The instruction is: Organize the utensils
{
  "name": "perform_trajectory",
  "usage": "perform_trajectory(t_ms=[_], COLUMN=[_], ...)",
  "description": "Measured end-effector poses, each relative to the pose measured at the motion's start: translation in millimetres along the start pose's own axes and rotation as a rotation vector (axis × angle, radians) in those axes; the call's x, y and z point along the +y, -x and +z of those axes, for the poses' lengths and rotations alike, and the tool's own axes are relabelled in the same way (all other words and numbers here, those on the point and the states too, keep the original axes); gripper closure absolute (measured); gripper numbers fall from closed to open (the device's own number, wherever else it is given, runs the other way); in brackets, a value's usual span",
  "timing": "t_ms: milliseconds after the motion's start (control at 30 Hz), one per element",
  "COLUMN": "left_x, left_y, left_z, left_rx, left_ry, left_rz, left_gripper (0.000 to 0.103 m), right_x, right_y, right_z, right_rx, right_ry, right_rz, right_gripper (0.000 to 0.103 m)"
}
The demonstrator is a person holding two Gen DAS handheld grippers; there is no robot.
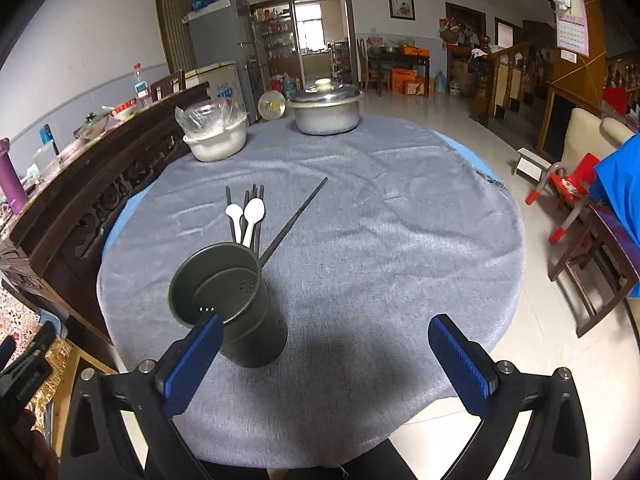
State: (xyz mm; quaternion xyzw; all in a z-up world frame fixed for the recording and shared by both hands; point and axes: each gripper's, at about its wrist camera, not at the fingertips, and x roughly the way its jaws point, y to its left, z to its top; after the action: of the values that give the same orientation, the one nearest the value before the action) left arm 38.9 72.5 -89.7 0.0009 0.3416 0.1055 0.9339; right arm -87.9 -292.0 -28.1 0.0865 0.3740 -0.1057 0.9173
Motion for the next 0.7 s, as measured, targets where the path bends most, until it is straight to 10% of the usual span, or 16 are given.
perform_trajectory(t_ms=[433, 700], left_x=[79.4, 110.6], left_y=[-23.3, -77.0], left_z=[-11.6, -62.2], left_rx=[0.087, 0.430], left_ry=[0.161, 0.189], left_rz=[0.204, 0.165], left_gripper=[0.000, 0.000], right_x=[15.9, 12.7], right_y=[-8.2, -1.6], right_z=[2.3, 7.6], right_rx=[0.004, -0.015], right_ry=[0.024, 0.020], right_rz=[0.021, 0.010], right_gripper=[0.000, 0.000])
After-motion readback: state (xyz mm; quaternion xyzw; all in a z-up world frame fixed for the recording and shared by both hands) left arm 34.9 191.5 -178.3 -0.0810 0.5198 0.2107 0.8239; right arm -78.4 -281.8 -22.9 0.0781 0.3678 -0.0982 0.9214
